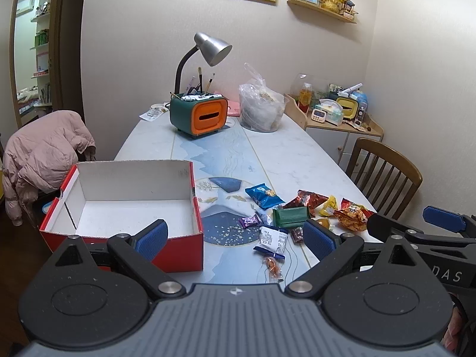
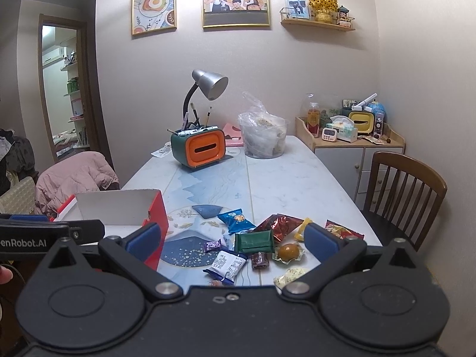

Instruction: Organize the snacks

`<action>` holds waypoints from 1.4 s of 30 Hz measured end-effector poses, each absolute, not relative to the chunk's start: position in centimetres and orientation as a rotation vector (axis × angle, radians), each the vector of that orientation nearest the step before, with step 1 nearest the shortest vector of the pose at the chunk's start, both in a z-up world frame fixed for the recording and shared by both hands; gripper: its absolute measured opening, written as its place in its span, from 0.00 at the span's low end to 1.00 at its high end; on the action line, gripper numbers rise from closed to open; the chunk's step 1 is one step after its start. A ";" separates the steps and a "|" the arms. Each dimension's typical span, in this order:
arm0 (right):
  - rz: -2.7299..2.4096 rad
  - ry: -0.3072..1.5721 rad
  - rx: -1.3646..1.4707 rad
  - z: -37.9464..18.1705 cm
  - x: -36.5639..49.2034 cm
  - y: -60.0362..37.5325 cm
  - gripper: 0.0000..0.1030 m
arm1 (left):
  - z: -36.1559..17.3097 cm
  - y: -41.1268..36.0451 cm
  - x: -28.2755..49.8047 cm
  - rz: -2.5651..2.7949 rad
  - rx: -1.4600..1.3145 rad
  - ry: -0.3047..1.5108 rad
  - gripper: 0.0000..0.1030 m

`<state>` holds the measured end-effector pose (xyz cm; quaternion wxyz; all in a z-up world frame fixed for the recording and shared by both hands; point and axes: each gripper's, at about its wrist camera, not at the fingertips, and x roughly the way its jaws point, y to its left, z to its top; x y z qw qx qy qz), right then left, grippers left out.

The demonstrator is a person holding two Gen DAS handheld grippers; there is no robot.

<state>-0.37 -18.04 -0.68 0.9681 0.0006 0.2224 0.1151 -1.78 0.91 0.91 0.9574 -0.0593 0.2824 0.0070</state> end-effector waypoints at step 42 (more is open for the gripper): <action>0.332 0.533 -0.004 -3.2 6.4 -24.3 0.99 | -1.9 -4.3 5.4 0.076 -0.133 0.719 0.95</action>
